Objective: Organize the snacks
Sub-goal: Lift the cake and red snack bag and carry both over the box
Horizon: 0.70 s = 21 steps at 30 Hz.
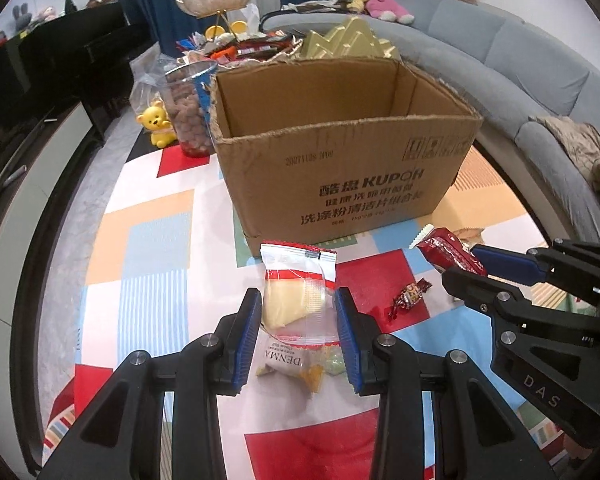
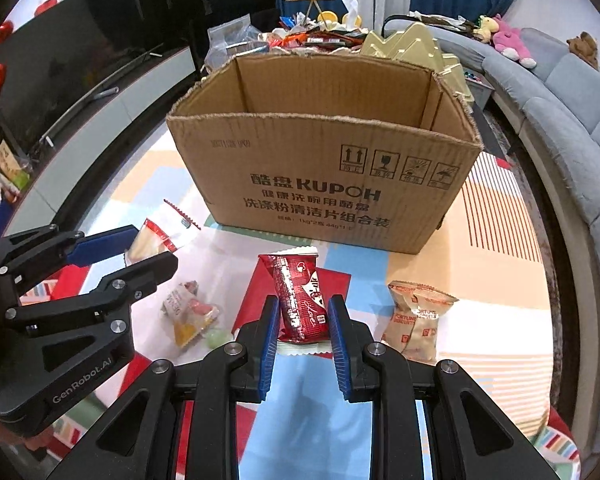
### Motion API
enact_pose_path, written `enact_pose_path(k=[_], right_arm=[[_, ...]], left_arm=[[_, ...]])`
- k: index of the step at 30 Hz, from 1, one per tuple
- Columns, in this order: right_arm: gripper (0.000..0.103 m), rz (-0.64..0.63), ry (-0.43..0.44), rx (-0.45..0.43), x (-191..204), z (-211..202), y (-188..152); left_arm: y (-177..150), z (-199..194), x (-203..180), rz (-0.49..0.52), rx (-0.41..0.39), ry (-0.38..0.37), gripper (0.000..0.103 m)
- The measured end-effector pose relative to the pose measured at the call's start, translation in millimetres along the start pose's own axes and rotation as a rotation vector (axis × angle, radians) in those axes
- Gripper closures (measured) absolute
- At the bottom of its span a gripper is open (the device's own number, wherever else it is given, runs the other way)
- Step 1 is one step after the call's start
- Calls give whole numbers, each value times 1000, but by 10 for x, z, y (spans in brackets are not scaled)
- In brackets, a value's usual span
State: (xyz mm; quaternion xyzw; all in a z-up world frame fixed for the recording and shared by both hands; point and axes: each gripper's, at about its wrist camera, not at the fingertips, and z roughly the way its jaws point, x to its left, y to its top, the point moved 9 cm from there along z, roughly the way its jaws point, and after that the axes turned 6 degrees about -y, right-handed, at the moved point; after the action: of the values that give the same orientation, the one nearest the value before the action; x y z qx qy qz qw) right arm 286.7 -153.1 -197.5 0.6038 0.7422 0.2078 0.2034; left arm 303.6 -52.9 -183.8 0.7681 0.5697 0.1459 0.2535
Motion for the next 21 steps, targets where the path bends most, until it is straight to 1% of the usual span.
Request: enact_pose_path(k=[6, 21], right_arm=[[77, 8, -8, -22, -36, -160, 31], [77, 57, -17, -59, -159, -470, 157]], left_arm=[[29, -140, -21, -17, -15, 9, 66], [256, -429, -52, -59, -56, 19, 66]])
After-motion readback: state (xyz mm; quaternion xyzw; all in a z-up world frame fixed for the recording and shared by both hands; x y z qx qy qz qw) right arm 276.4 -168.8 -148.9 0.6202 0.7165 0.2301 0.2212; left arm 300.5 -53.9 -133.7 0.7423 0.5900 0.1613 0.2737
